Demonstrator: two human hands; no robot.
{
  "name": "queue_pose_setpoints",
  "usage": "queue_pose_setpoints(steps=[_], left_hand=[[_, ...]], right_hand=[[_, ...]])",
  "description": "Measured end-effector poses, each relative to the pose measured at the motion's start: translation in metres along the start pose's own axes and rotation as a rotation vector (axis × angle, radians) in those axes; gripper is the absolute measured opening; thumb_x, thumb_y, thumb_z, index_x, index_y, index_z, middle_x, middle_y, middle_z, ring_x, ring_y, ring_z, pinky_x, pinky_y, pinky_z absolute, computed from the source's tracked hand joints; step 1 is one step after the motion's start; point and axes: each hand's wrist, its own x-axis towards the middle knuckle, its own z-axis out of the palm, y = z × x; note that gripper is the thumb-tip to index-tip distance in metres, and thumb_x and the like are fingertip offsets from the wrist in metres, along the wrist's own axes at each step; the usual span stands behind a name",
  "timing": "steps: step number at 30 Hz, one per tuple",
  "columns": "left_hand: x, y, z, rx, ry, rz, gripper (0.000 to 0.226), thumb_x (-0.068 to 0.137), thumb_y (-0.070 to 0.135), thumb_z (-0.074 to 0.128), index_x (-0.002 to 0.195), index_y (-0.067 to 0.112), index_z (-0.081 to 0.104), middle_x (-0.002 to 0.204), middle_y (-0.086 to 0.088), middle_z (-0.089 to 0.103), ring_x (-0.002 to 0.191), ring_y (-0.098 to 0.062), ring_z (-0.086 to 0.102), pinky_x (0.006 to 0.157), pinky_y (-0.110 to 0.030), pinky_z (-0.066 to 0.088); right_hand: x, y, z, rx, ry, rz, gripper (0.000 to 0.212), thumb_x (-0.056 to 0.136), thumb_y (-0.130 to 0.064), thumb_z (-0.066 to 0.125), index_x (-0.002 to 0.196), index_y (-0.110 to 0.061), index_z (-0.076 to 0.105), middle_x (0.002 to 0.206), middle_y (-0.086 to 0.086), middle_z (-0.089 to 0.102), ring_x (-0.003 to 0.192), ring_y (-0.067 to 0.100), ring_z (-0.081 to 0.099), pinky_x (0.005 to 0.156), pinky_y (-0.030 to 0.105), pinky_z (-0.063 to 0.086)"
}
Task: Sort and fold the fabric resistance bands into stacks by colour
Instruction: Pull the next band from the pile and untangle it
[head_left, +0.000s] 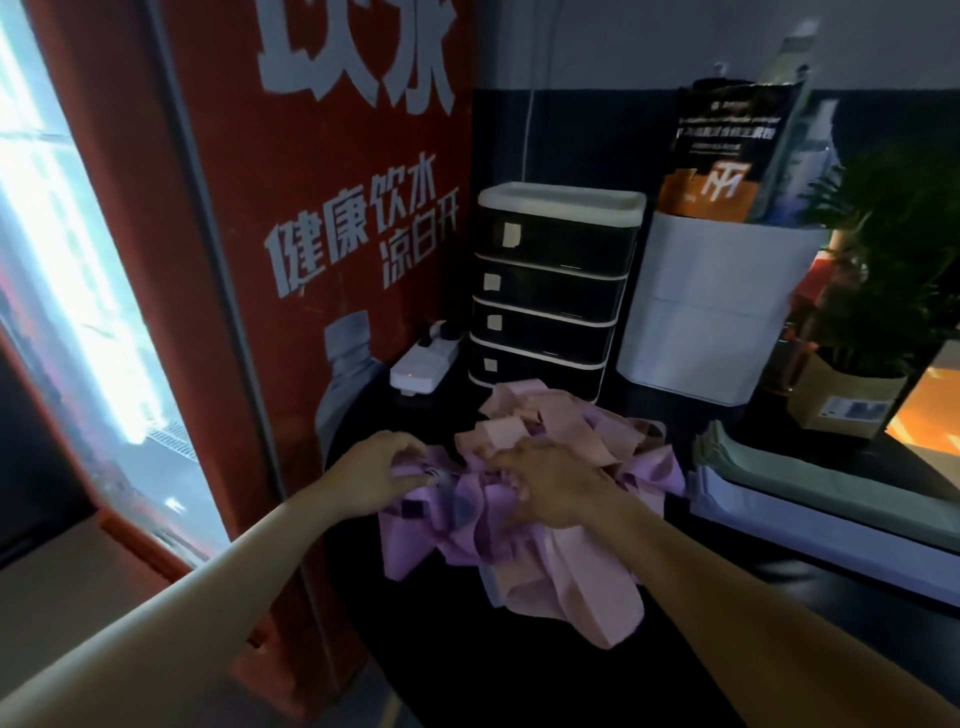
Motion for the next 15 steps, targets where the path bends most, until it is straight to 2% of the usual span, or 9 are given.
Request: queue_pose_setpoints(steps=[3, 5, 6, 7, 8, 9, 11, 13, 15], left_hand=[[0.0, -0.001, 0.004, -0.006, 0.028, 0.052, 0.03, 0.077, 0.01, 0.074, 0.106, 0.011, 0.065, 0.107, -0.005, 0.061, 0.101, -0.016, 0.06, 0.096, -0.027, 0.044], [0.001, 0.001, 0.009, 0.019, 0.018, 0.077, 0.029, 0.077, 0.009, 0.073, 0.105, 0.012, 0.067, 0.105, -0.003, 0.059, 0.098, -0.015, 0.06, 0.089, -0.021, 0.044], [0.003, 0.003, 0.012, 0.029, 0.022, 0.079, 0.026, 0.078, 0.01, 0.072, 0.103, 0.013, 0.068, 0.103, -0.001, 0.058, 0.095, -0.014, 0.059, 0.084, -0.019, 0.044], [0.004, 0.004, 0.014, 0.028, 0.039, 0.072, 0.021, 0.079, 0.011, 0.071, 0.099, 0.016, 0.069, 0.099, 0.001, 0.058, 0.092, -0.013, 0.059, 0.077, -0.02, 0.045], [0.006, 0.007, 0.015, 0.013, 0.064, 0.067, 0.016, 0.079, 0.012, 0.071, 0.093, 0.019, 0.069, 0.097, 0.002, 0.058, 0.089, -0.013, 0.059, 0.073, -0.021, 0.046], [0.008, 0.008, 0.015, -0.008, 0.091, 0.066, 0.014, 0.079, 0.013, 0.072, 0.087, 0.023, 0.067, 0.095, 0.002, 0.058, 0.087, -0.013, 0.06, 0.072, -0.021, 0.047], [0.015, 0.009, 0.012, -0.042, 0.161, 0.09, 0.019, 0.077, 0.011, 0.073, 0.08, 0.028, 0.064, 0.092, 0.002, 0.058, 0.086, -0.012, 0.058, 0.074, -0.011, 0.041], [0.019, 0.011, 0.008, -0.089, 0.236, 0.102, 0.018, 0.078, 0.006, 0.072, 0.084, 0.022, 0.067, 0.092, -0.001, 0.057, 0.085, -0.01, 0.056, 0.071, 0.0, 0.035], [0.022, 0.012, 0.005, -0.1, 0.254, 0.112, 0.015, 0.08, 0.004, 0.069, 0.092, 0.013, 0.069, 0.094, -0.002, 0.056, 0.085, -0.008, 0.055, 0.071, 0.002, 0.034]], right_hand=[[-0.003, 0.005, -0.009, -0.026, 0.108, -0.063, 0.039, 0.086, -0.027, 0.064, 0.123, -0.017, 0.057, 0.119, 0.006, 0.057, 0.11, 0.021, 0.052, 0.083, 0.021, 0.036], [-0.005, 0.013, -0.016, -0.03, 0.194, -0.11, 0.019, 0.091, -0.015, 0.054, 0.102, 0.0, 0.059, 0.093, 0.006, 0.066, 0.099, 0.015, 0.058, 0.076, 0.015, 0.038], [-0.008, 0.012, -0.018, 0.03, 0.272, -0.104, 0.012, 0.092, -0.006, 0.049, 0.087, 0.002, 0.056, 0.076, 0.008, 0.067, 0.09, 0.01, 0.062, 0.074, 0.015, 0.044], [-0.007, 0.017, -0.026, 0.09, 0.335, -0.08, 0.015, 0.091, 0.001, 0.049, 0.077, -0.003, 0.052, 0.065, 0.008, 0.066, 0.079, 0.004, 0.065, 0.071, 0.013, 0.048], [-0.01, 0.023, -0.031, 0.084, 0.375, -0.087, 0.019, 0.087, 0.003, 0.056, 0.073, -0.009, 0.051, 0.065, 0.008, 0.066, 0.074, 0.001, 0.065, 0.072, 0.012, 0.048], [-0.009, 0.025, -0.04, 0.152, 0.383, -0.048, 0.02, 0.083, 0.0, 0.064, 0.074, -0.013, 0.052, 0.071, 0.009, 0.069, 0.074, 0.005, 0.065, 0.076, 0.015, 0.048], [-0.005, 0.034, -0.059, 0.265, 0.436, 0.019, 0.022, 0.082, -0.006, 0.067, 0.073, -0.019, 0.053, 0.073, 0.002, 0.068, 0.07, 0.011, 0.061, 0.068, 0.011, 0.042], [-0.001, 0.04, -0.078, 0.293, 0.526, 0.029, 0.024, 0.085, -0.01, 0.065, 0.07, -0.021, 0.05, 0.064, -0.01, 0.053, 0.061, 0.001, 0.049, 0.058, 0.005, 0.037], [0.005, 0.043, -0.096, 0.307, 0.601, 0.005, 0.014, 0.086, -0.013, 0.063, 0.077, -0.017, 0.055, 0.064, -0.012, 0.048, 0.061, -0.002, 0.045, 0.056, 0.007, 0.036]])
